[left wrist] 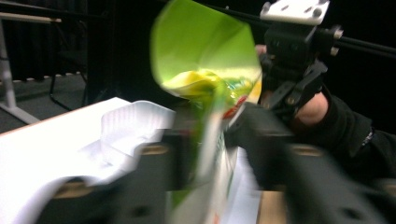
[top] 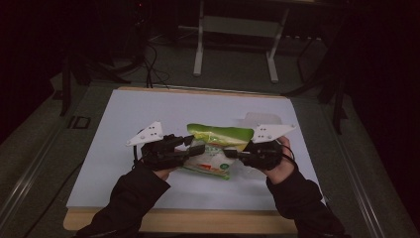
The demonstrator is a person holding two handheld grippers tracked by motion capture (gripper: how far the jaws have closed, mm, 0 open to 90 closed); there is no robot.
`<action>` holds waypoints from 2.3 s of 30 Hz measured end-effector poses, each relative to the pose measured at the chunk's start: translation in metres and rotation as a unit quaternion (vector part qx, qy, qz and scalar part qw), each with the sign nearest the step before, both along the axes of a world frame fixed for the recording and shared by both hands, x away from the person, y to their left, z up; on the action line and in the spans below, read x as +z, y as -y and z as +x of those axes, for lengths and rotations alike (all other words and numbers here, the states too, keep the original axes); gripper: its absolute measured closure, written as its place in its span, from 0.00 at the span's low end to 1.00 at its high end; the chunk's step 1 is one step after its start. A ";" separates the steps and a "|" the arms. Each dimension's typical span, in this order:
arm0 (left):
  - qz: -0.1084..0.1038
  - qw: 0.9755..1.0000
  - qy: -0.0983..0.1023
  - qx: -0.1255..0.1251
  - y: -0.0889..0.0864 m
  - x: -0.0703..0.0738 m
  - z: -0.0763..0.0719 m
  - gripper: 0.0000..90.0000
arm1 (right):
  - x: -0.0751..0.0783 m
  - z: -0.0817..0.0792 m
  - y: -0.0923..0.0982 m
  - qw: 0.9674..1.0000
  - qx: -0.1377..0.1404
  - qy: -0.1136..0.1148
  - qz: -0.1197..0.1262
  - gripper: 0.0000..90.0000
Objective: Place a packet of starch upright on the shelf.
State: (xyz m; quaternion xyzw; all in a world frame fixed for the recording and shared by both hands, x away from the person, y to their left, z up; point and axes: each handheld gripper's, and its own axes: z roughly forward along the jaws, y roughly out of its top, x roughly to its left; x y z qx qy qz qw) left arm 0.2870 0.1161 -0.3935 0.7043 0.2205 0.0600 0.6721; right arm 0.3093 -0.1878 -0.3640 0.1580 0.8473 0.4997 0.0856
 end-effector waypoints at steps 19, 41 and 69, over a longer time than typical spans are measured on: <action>0.039 0.994 -0.069 0.071 -0.039 -0.046 -0.001 0.02 | 0.054 0.044 0.058 0.995 -0.085 0.047 0.024 0.93; 0.050 0.989 -0.077 0.114 -0.068 -0.094 -0.024 0.02 | 0.039 0.108 0.109 0.985 -0.164 0.059 0.002 0.93; 0.039 0.989 -0.079 0.115 -0.069 -0.103 -0.022 0.02 | -0.049 0.165 0.123 0.982 -0.188 -0.008 0.031 0.93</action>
